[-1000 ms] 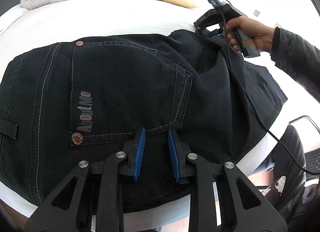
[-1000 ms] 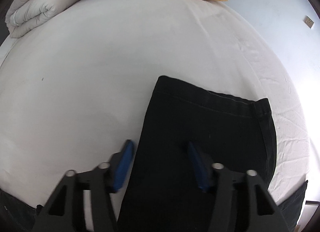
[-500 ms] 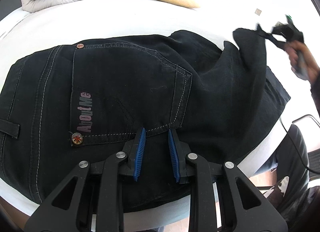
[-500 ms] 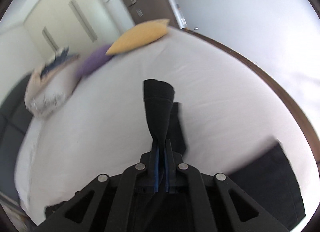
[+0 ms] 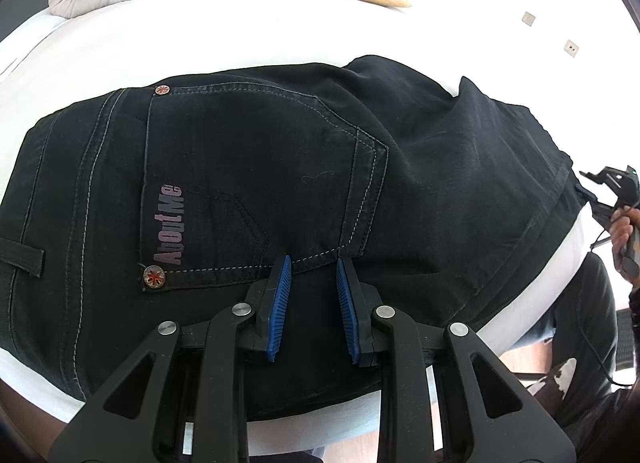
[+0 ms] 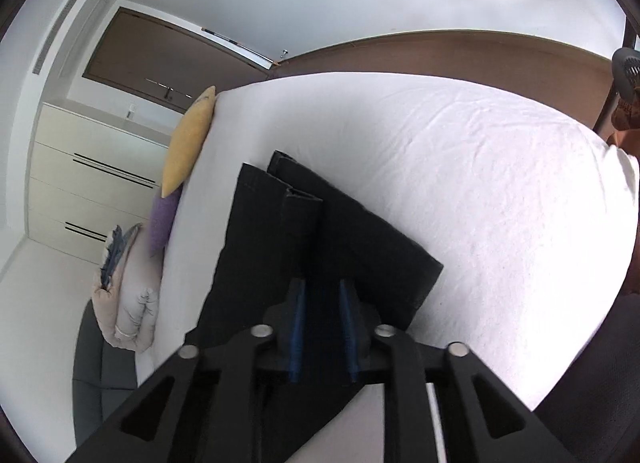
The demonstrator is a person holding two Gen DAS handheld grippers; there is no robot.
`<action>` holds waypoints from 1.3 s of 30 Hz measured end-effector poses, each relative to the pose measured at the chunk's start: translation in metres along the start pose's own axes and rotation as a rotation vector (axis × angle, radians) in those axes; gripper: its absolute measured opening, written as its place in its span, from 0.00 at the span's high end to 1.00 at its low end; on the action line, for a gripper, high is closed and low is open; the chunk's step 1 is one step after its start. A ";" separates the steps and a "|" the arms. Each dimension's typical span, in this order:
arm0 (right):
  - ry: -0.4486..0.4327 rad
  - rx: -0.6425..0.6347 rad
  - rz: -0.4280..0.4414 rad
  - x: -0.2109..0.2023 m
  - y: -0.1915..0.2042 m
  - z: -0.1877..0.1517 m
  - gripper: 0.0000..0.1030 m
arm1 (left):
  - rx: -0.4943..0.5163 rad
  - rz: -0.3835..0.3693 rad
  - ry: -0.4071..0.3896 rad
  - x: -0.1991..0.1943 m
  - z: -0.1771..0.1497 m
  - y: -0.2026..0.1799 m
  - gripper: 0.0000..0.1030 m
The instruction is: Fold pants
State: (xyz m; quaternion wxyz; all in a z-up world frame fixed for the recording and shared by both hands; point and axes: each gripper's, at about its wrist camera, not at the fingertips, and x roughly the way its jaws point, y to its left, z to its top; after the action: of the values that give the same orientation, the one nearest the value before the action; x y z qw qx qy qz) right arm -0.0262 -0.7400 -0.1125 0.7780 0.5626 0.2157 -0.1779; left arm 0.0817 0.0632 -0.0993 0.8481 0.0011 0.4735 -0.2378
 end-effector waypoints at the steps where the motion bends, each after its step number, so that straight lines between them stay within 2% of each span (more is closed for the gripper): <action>1: -0.004 0.006 0.014 0.001 0.003 0.000 0.50 | 0.000 0.005 0.002 0.000 0.001 -0.001 0.78; 2: -0.004 0.002 0.023 0.003 0.008 0.000 0.46 | -0.001 0.010 0.004 0.000 0.001 -0.001 0.78; 7: 0.062 0.045 0.008 0.032 0.015 0.000 0.46 | -0.008 0.029 0.007 0.003 0.004 -0.005 0.78; 10: 0.059 0.060 -0.014 0.050 0.022 0.005 0.46 | -0.010 0.032 0.007 0.004 0.005 -0.006 0.78; 12: 0.056 0.073 -0.016 0.060 0.025 0.010 0.51 | -0.011 0.033 0.005 0.005 0.004 -0.006 0.78; 13: 0.057 0.087 -0.007 0.064 0.024 0.012 0.62 | -0.010 0.033 0.005 0.005 0.004 -0.005 0.78; 14: 0.066 0.091 0.008 0.068 0.024 0.015 0.85 | -0.009 0.032 0.005 0.005 0.004 -0.005 0.78; 15: 0.077 0.089 0.012 0.070 0.022 0.016 0.95 | -0.010 0.030 0.004 0.005 0.004 -0.005 0.78; 20: 0.026 0.039 -0.013 0.044 0.011 0.012 0.96 | -0.005 0.020 0.002 0.006 0.003 0.000 0.78; 24: -0.007 0.068 -0.026 0.018 -0.011 0.010 0.96 | 0.004 0.019 0.006 0.003 0.002 0.003 0.78; 27: -0.002 0.073 -0.024 0.010 -0.024 0.006 0.97 | 0.009 0.020 0.006 0.003 0.002 0.002 0.78; 39: 0.001 0.091 -0.027 0.001 -0.021 0.002 0.97 | 0.035 0.032 0.030 -0.001 0.007 -0.006 0.78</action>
State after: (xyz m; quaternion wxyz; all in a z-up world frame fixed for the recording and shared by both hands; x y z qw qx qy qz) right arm -0.0356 -0.7486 -0.1291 0.7491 0.5945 0.2151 -0.1976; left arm 0.0844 0.0566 -0.0933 0.8443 0.0272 0.4819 -0.2326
